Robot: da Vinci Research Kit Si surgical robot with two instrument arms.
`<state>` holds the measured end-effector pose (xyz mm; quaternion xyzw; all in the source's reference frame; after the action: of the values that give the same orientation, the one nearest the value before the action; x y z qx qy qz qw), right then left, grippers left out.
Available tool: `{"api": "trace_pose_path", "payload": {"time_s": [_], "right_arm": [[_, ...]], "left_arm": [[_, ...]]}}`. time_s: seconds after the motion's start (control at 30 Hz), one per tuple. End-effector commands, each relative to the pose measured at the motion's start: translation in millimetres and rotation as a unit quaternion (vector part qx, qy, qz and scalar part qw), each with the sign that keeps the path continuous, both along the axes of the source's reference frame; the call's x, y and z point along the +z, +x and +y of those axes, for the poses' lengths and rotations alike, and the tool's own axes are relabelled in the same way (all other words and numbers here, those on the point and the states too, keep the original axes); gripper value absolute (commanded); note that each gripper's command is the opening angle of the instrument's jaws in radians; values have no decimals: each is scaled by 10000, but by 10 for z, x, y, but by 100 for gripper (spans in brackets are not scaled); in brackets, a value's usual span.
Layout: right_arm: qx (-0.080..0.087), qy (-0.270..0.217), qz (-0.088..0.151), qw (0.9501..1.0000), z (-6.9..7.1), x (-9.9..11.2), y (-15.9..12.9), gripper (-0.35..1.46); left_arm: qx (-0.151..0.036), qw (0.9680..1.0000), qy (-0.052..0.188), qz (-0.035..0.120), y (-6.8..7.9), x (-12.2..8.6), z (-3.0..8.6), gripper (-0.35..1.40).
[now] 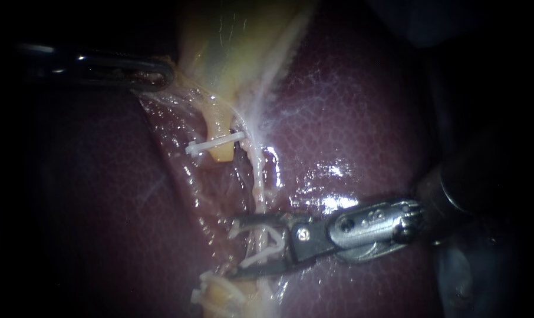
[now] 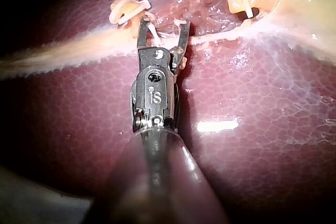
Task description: Clipping first clip right tube
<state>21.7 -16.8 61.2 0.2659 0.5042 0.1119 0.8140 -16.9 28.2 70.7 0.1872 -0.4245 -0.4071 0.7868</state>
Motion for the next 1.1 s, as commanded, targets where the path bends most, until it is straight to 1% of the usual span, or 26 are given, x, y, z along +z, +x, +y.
{"api": "trace_pose_path", "payload": {"time_s": [0.03,0.17,0.23,0.43,0.53,0.6,0.67,0.73,0.8,0.93,0.97,1.1], "right_arm": [[12,8,21,10000,1,-3,-1,50],[70,111,90,9999,9,-18,-8,50],[143,133,138,9997,17,-30,-17,50],[267,325,111,9991,43,-61,-43,49],[366,578,96,9976,51,-70,-57,49],[433,747,70,9962,53,-70,-63,49],[473,874,28,9950,54,-66,-66,49],[547,1037,-40,9931,53,-58,-68,49],[570,1161,-74,9916,51,-48,-69,49],[598,1395,-137,9883,45,-23,-69,49],[609,1493,-163,9868,43,-14,-68,49],[584,1645,-194,9844,36,14,-66,49]], "left_arm": [[-1,10000,-1,2,0,-1,0,-35],[0,10000,0,1,1,-1,0,-35],[1,10000,0,1,1,-1,0,-35],[1,10000,0,0,1,-1,0,-35],[1,10000,0,0,1,-1,0,-35],[1,10000,0,0,1,-1,0,-35],[1,10000,0,0,1,-1,0,-35],[1,10000,0,0,1,-1,0,-35],[1,10000,0,0,1,-1,0,-35],[2,10000,0,0,2,-1,0,-35],[2,10000,0,0,2,-1,0,-35],[2,10000,0,0,2,-1,0,-35]]}}
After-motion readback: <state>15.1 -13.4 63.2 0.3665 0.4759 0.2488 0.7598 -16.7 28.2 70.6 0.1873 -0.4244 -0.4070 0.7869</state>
